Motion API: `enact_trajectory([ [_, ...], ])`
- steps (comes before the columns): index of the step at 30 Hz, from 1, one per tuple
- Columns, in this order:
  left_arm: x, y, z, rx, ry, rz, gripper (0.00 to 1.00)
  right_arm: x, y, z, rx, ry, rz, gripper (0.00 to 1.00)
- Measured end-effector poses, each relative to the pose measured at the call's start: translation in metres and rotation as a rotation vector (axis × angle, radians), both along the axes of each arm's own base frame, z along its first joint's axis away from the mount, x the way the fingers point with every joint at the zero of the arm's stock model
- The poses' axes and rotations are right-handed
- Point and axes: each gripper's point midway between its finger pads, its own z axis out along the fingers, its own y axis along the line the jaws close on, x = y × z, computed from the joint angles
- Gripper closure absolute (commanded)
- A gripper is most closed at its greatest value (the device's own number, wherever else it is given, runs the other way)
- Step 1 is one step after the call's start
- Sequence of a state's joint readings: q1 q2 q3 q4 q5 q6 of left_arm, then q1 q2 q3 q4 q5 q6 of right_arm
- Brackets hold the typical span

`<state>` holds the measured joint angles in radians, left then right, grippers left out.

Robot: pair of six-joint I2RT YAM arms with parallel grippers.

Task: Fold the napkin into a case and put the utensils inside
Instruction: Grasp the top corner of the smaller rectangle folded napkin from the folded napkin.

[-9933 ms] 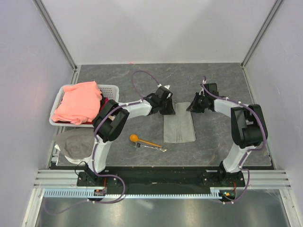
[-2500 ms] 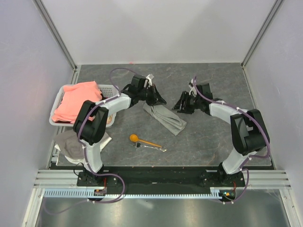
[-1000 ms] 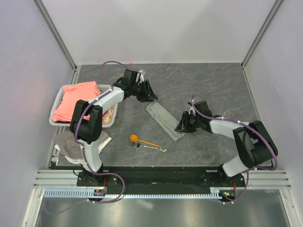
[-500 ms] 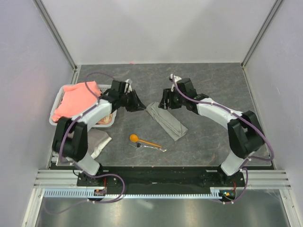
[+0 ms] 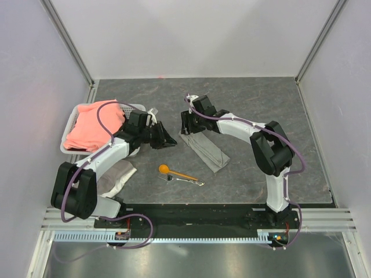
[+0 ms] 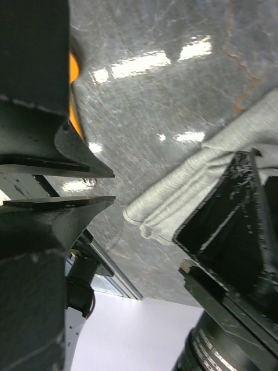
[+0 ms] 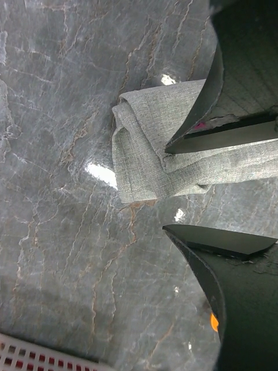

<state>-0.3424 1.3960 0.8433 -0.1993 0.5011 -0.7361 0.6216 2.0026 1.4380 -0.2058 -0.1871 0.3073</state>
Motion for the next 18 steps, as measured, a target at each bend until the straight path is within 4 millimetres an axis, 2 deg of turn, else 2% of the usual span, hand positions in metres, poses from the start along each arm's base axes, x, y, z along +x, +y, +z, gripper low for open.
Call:
enact_trajectory([
  [9, -0.003, -0.001, -0.002, -0.011, -0.004, -0.009, 0.77, 0.001, 0.001, -0.015, -0.09, -0.008, -0.009, 0.44],
  [18, -0.003, -0.003, -0.004, -0.016, -0.009, -0.015, 0.75, 0.009, -0.007, -0.018, -0.139, -0.029, -0.058, 0.8],
])
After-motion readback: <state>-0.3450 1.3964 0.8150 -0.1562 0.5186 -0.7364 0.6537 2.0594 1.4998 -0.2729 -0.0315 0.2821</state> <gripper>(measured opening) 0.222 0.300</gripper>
